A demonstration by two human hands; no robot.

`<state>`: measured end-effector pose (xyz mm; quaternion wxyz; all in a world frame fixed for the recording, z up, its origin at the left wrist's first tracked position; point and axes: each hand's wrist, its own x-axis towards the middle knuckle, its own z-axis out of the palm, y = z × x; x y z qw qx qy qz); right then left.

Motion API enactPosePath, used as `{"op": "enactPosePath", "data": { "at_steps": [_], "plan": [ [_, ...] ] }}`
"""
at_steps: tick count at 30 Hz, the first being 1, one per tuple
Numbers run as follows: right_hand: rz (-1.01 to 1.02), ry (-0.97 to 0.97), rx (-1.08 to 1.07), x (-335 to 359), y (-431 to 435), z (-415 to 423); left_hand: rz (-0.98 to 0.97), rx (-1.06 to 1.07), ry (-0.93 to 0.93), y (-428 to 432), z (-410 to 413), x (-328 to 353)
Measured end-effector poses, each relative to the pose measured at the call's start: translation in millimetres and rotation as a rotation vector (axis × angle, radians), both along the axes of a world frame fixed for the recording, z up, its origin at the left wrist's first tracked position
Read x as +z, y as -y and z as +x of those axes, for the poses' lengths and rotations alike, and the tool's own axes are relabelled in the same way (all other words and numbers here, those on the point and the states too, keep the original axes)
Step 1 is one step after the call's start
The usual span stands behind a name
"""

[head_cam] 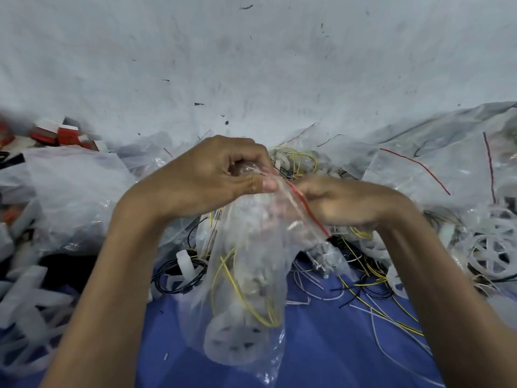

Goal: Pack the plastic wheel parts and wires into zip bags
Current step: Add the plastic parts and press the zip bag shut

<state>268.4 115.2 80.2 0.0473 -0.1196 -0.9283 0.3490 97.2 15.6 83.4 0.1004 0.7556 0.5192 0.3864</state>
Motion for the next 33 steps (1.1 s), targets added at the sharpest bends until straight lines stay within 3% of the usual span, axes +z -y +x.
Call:
{"op": "enactPosePath", "data": {
  "at_steps": [2, 4, 6, 9, 13, 17, 22, 25, 28, 31, 33],
  "plan": [
    [0.148, 0.270, 0.034, -1.5, 5.5, -6.9, -0.021, -0.028, -0.027, -2.5, 6.0, -2.2],
    [0.299, 0.382, -0.022, -6.2, 5.7, -15.4, -0.021, -0.063, -0.048, -4.9, 12.4, -3.6],
    [0.354, 0.266, -0.114, -13.8, 4.7, -19.2, -0.018, -0.072, -0.044, -5.1, 14.0, -3.2],
    [0.332, -0.009, -0.088, -9.6, 2.5, -14.6, -0.008, -0.025, -0.016, -2.4, 4.9, -2.0],
    [0.127, -0.178, -0.047, 2.3, -8.9, 2.7, -0.021, 0.053, 0.038, 0.7, -9.8, -2.3],
    [0.078, -0.120, -0.078, -2.3, -21.8, 23.8, -0.007, 0.156, 0.053, 1.7, -19.5, -5.4],
    [0.189, -0.110, -0.192, -14.6, -34.7, 28.4, -0.106, 0.266, 0.043, -1.8, -31.1, -12.5],
    [-0.012, -0.229, -0.257, -19.9, -37.6, 26.8, -0.260, 0.341, 0.049, -7.6, -36.9, -23.6],
    [-0.096, -0.327, -0.268, -24.4, -40.7, 25.4, -0.444, 0.276, 0.225, -1.7, -48.2, -31.9],
    [-0.102, -0.322, -0.220, -28.4, -40.3, 24.0, -0.364, 0.198, 0.249, 4.0, -54.5, -31.0],
    [-0.087, -0.377, -0.204, -25.8, -37.8, 25.5, -0.165, 0.286, 0.186, 4.4, -55.0, -26.1]
  ]
}}
